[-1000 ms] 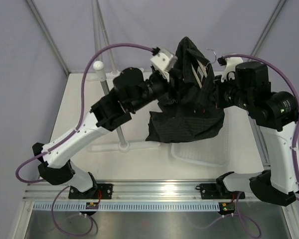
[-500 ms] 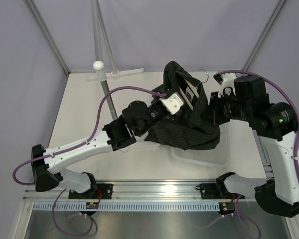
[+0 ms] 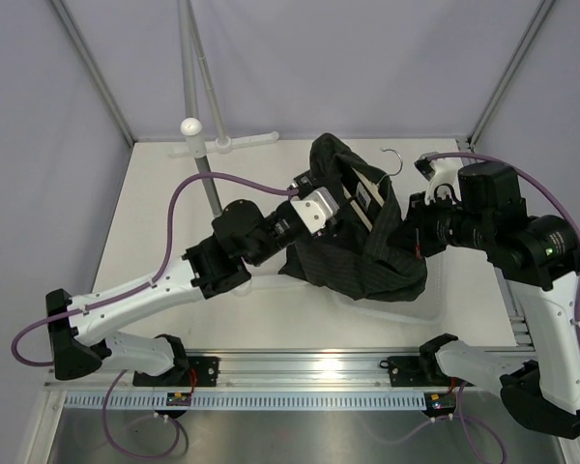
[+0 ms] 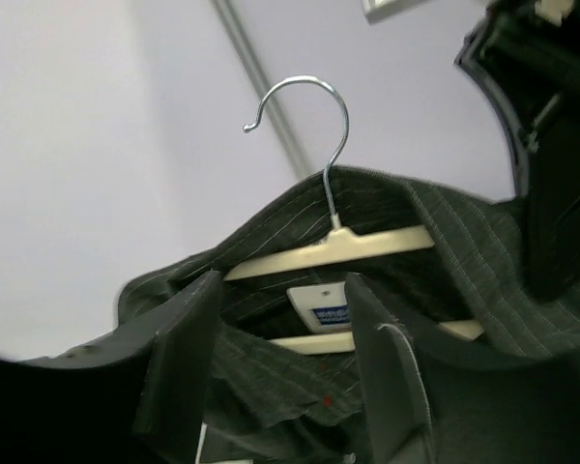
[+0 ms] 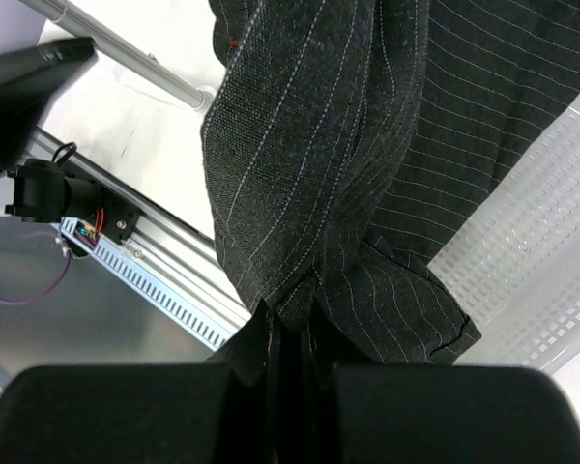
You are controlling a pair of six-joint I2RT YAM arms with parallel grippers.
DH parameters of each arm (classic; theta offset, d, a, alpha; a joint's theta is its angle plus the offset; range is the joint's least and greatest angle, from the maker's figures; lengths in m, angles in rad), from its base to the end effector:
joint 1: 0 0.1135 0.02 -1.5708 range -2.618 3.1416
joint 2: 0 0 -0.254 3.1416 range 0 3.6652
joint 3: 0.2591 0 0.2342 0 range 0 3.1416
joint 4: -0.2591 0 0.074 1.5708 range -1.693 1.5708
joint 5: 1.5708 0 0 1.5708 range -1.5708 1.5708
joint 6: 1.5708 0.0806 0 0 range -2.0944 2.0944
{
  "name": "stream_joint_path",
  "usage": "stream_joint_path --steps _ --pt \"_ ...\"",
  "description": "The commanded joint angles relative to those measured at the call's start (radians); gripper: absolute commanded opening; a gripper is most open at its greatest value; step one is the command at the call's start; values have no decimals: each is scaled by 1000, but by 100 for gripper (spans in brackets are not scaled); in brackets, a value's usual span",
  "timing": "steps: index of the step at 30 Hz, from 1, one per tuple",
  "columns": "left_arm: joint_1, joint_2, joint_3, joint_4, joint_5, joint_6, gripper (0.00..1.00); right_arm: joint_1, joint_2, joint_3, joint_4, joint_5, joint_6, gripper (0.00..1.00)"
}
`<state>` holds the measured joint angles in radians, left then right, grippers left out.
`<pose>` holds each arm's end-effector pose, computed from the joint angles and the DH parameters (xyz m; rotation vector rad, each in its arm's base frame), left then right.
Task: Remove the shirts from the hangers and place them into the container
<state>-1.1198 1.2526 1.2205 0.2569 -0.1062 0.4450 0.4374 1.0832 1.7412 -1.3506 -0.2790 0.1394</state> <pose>0.1467 -0.2834 0.4418 0.8954 1.0295 -0.4971 0.1355 0.0879 0.4271 -0.4919 2.2541 0.6174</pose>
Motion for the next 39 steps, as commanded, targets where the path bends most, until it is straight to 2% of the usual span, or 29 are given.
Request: stream_joint_path --steps 1,4,12,32,39 --pt "8 17 89 12 59 -147 42 -5 -42 0 47 -83 -21 0" --pt "8 62 155 -18 42 -239 33 -3 -43 -5 56 -88 -23 0" --pt "8 165 273 -88 31 -368 33 -3 -14 12 68 -89 -50 0" --pt "8 241 327 -119 8 -387 29 -3 -3 81 48 -106 -63 0" --pt "8 278 366 -128 11 -391 31 -5 -8 75 44 -121 -70 0"
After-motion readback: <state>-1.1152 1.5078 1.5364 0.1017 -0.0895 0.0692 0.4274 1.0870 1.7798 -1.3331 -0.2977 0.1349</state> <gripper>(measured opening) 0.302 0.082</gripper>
